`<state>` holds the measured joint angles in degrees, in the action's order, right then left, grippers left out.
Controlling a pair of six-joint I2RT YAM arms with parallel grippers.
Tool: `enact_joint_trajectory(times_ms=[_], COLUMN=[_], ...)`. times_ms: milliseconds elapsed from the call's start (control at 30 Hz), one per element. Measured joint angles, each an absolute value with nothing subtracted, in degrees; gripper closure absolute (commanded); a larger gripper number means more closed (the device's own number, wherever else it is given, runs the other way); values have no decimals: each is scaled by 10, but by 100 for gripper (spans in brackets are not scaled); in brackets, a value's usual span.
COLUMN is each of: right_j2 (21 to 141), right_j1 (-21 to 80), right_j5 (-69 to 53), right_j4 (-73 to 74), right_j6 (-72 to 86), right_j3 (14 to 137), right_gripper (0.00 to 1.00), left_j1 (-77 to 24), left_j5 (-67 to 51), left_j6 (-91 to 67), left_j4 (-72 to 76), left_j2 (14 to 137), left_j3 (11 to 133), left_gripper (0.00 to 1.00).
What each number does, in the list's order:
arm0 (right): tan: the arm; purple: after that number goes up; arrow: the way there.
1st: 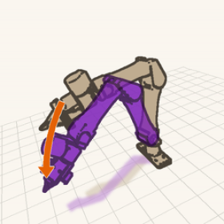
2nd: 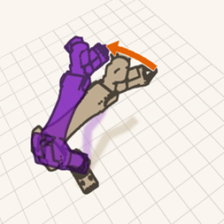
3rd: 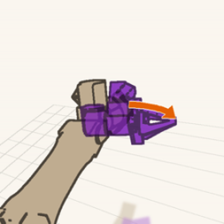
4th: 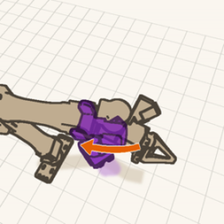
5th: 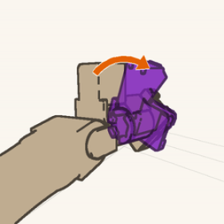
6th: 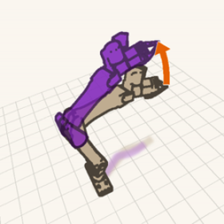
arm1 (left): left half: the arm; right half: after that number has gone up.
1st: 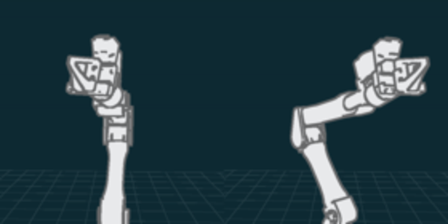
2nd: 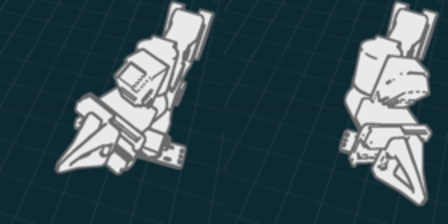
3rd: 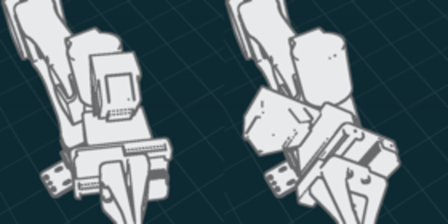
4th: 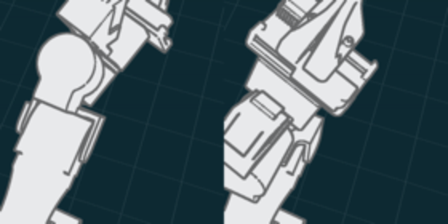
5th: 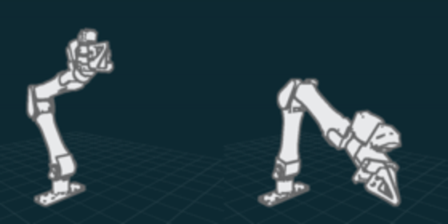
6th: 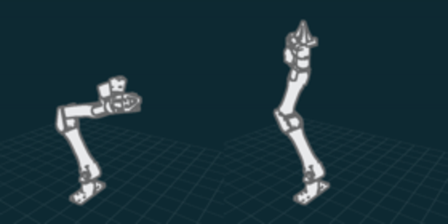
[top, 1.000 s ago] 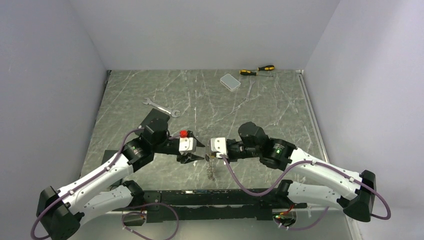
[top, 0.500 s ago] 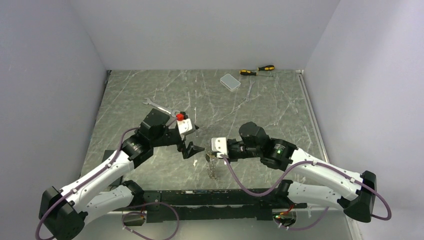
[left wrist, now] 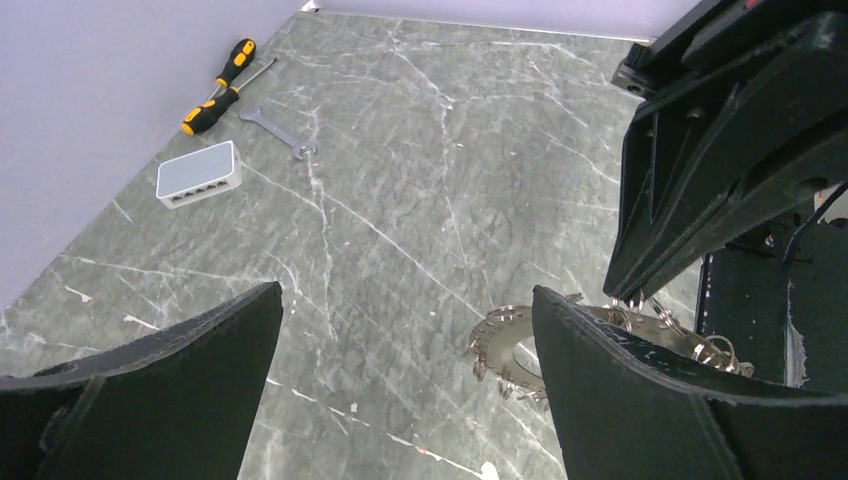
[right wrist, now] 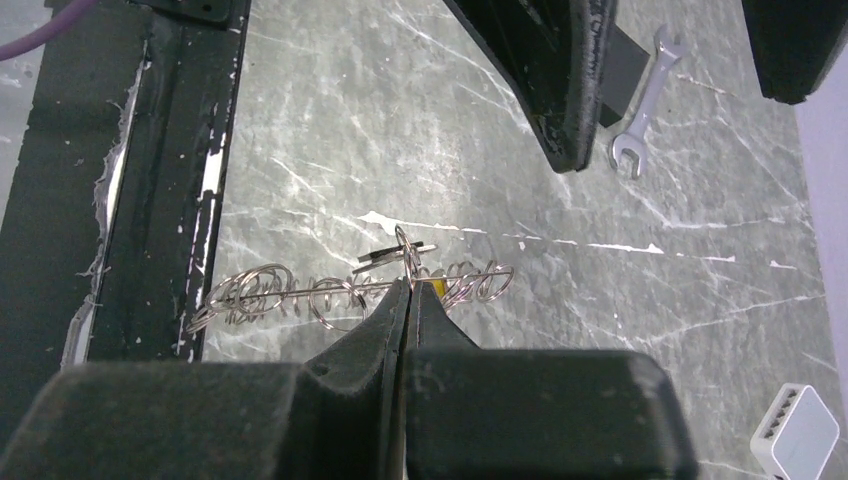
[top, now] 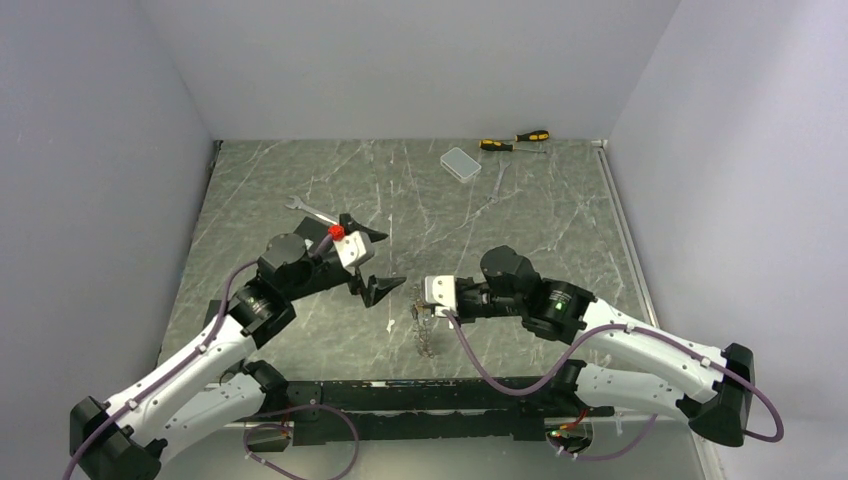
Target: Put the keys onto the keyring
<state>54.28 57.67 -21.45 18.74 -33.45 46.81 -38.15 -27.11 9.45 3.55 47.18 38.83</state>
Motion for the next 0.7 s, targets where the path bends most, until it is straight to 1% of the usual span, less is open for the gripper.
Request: enact_joint_trajectory(times_ms=[100, 267, 300, 367, 467, 633, 700], right_j2=[543, 542, 541, 539, 535, 528, 526], right_j1=[577, 577, 577, 577, 577, 577, 577], right_j5=[-212, -209, -208, -204, -200, -195, -193], right_j4=[184, 178, 178, 175, 167, 156, 154], right_j6=[-334, -335, -335, -335, -334, -334, -334], right_j3=[461, 461, 461, 461, 461, 455, 453], right_gripper=[100, 100, 100, 100, 100, 100, 100], left_j1=[-381, -381, -381, -381, -381, -381, -381], left_j5=[-277, -309, -319, -342, -385, -437, -452], left_j6=[99, 104, 105, 107, 114, 123, 125], left_j4=[54, 76, 80, 91, 100, 94, 91], left_j2=[454, 434, 437, 444, 464, 486, 486], left_j3=[360, 332, 332, 332, 332, 332, 332], left_gripper=[1, 4, 6, 14, 22, 27, 34])
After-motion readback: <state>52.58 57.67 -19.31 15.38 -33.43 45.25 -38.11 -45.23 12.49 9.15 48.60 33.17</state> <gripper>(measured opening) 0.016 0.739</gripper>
